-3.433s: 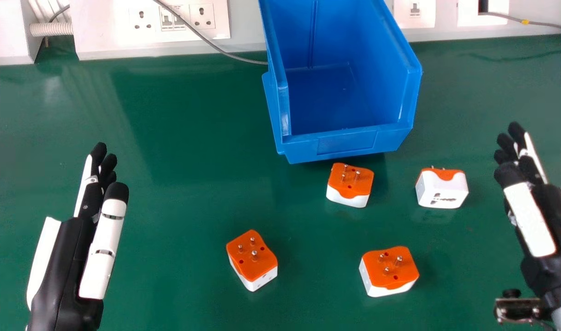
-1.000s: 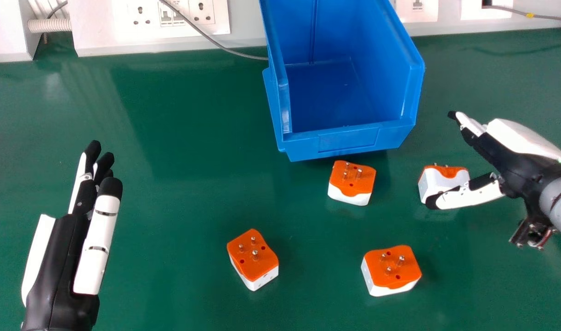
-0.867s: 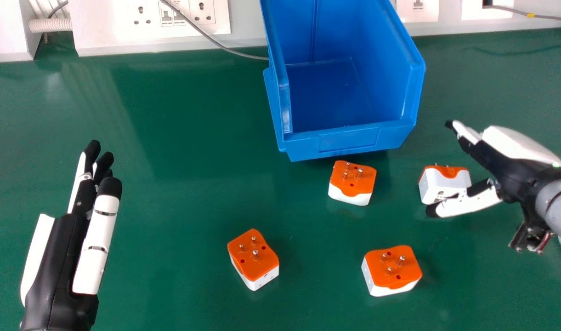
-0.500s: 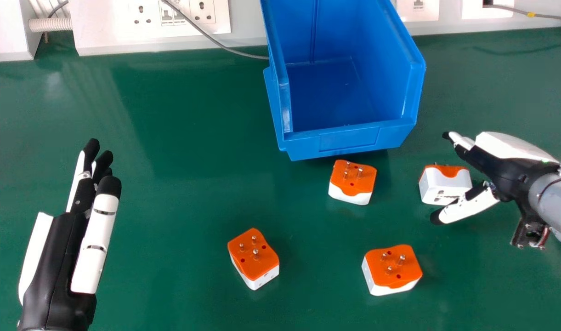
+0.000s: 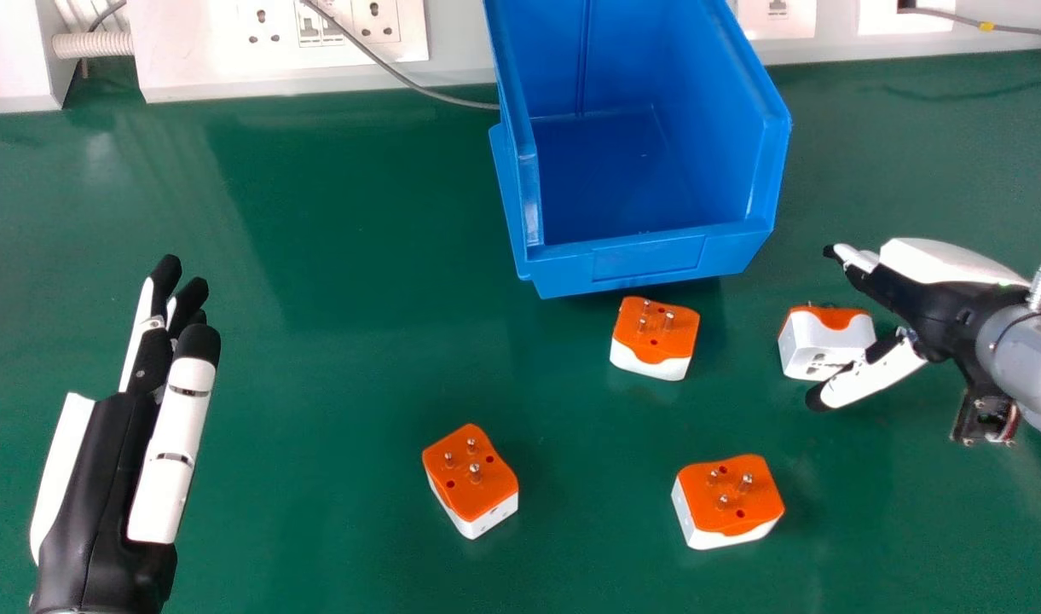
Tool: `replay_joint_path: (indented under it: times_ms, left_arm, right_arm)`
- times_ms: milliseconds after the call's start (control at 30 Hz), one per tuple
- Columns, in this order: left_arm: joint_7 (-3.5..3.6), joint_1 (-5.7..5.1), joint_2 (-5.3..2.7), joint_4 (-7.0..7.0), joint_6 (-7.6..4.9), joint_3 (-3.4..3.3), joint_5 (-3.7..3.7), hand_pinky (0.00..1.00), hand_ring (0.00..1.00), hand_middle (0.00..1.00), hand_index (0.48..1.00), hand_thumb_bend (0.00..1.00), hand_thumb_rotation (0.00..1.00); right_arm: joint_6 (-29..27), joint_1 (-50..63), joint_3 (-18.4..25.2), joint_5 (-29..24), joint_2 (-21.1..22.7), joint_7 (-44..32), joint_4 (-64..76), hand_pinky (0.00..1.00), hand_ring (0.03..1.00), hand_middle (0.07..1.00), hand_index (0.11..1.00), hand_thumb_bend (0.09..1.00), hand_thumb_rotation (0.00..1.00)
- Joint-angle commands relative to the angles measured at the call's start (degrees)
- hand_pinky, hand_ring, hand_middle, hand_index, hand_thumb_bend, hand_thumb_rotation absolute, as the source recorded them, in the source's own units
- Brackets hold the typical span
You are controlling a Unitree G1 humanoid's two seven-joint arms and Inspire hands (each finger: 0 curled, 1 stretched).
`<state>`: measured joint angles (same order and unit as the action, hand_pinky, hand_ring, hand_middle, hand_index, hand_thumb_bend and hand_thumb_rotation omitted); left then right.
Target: Pick all objects and put in blue box
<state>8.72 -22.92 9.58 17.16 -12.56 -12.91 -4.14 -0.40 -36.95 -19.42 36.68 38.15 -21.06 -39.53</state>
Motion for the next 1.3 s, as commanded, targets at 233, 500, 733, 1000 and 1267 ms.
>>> replay_joint_path:
  times_ms: [233, 500, 733, 1000, 1267]
  left_arm:
    - [-0.51, -0.26, 0.4, 2.69, 0.48, -0.43, 0.58, 0.96, 0.98, 0.98, 1.0, 0.49, 1.0]
    - [-0.44, -0.25, 0.38, 2.83, 0.77, -0.41, 0.47, 0.95, 0.98, 0.98, 1.0, 0.49, 1.0]
    - [-0.65, -0.62, 0.17, 3.9, 1.44, -0.32, 0.63, 0.95, 0.98, 0.98, 1.0, 0.49, 1.0]
    - [-0.74, -0.49, 0.18, 4.2, 1.73, -0.52, 0.74, 0.95, 0.98, 0.98, 1.0, 0.49, 1.0]
    - [-0.64, -0.58, 0.2, 4.15, 1.62, -0.83, 0.41, 0.95, 0.98, 0.98, 1.0, 0.5, 1.0]
  right_arm:
    - [-2.51, -5.12, -1.96, 1.57, 0.12, 1.45, -3.34, 1.0, 1.0, 1.0, 0.983, 0.563, 0.34]
    - [-3.44, -7.03, -3.59, 2.88, -0.48, 1.39, -5.33, 1.0, 1.0, 1.0, 0.983, 0.557, 0.33]
    - [-4.14, -8.02, -4.74, 3.48, -0.24, 1.48, -6.77, 0.99, 1.0, 1.0, 0.983, 0.56, 0.33]
    - [-4.37, -9.51, -5.83, 3.3, -0.94, 2.12, -10.27, 0.99, 1.0, 1.0, 0.983, 0.544, 0.3]
    - [-3.73, -10.75, -6.04, 2.74, -2.7, 2.65, -13.66, 0.99, 1.0, 1.0, 0.983, 0.54, 0.3]
